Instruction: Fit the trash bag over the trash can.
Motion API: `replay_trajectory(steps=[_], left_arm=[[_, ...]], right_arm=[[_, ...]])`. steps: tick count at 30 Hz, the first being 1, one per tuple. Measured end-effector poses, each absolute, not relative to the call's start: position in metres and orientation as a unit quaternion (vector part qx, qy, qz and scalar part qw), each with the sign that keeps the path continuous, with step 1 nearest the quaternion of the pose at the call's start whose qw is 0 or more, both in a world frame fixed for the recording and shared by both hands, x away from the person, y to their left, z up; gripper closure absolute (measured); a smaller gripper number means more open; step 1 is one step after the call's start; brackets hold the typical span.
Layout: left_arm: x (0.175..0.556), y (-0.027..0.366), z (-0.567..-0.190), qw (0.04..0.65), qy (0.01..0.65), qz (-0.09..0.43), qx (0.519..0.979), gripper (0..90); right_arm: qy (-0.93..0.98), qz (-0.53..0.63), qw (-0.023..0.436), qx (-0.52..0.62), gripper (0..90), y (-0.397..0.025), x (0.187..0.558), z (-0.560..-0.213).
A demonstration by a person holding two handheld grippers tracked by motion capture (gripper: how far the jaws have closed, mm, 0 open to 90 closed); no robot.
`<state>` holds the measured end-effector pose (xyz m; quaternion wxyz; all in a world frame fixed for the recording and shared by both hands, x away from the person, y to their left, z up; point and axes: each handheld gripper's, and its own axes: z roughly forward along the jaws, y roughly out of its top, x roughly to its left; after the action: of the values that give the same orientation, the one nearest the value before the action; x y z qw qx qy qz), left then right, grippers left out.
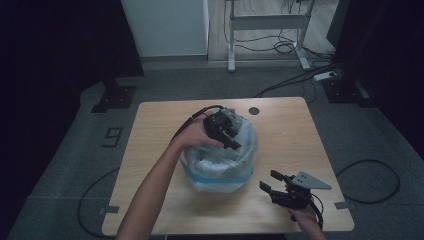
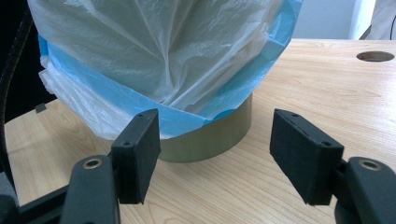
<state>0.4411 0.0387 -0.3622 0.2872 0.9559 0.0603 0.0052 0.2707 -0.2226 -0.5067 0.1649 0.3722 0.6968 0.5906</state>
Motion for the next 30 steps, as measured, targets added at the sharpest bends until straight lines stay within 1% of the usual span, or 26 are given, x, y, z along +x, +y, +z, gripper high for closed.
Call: replay_trajectory(steps=[9,14,19,23,24,25,26,29,30], left_arm=[[0.440,0.028,-0.368,0.267,0.059,0.011,0.962,45.5],[0.439,0.027,-0.369,0.266,0.062,0.014,0.962,44.0],[0.438,0.029,-0.369,0.269,0.064,0.022,0.961,38.9],[0.438,0.040,-0.362,0.288,0.074,0.039,0.954,32.3],[0.437,0.044,-0.359,0.295,0.078,0.042,0.951,32.3],[0.437,0.049,-0.355,0.302,0.080,0.046,0.949,29.7],[0.435,0.058,-0.349,0.315,0.086,0.051,0.944,29.0],[0.434,0.067,-0.344,0.326,0.091,0.056,0.939,28.1],[0.431,0.077,-0.339,0.337,0.098,0.062,0.934,27.7]], right_arm=[[0.695,0.591,0.165,0.374,32.8,-0.224,0.271,-0.506],[0.695,0.591,0.166,0.373,32.8,-0.224,0.270,-0.506],[0.695,0.591,0.167,0.374,32.8,-0.225,0.270,-0.506],[0.695,0.591,0.167,0.374,32.8,-0.226,0.270,-0.506],[0.694,0.591,0.167,0.375,32.8,-0.226,0.270,-0.506],[0.692,0.592,0.169,0.376,32.7,-0.227,0.270,-0.506],[0.691,0.593,0.169,0.377,32.7,-0.227,0.270,-0.506],[0.691,0.592,0.170,0.379,32.7,-0.228,0.270,-0.505],[0.690,0.592,0.171,0.379,32.7,-0.228,0.270,-0.505]])
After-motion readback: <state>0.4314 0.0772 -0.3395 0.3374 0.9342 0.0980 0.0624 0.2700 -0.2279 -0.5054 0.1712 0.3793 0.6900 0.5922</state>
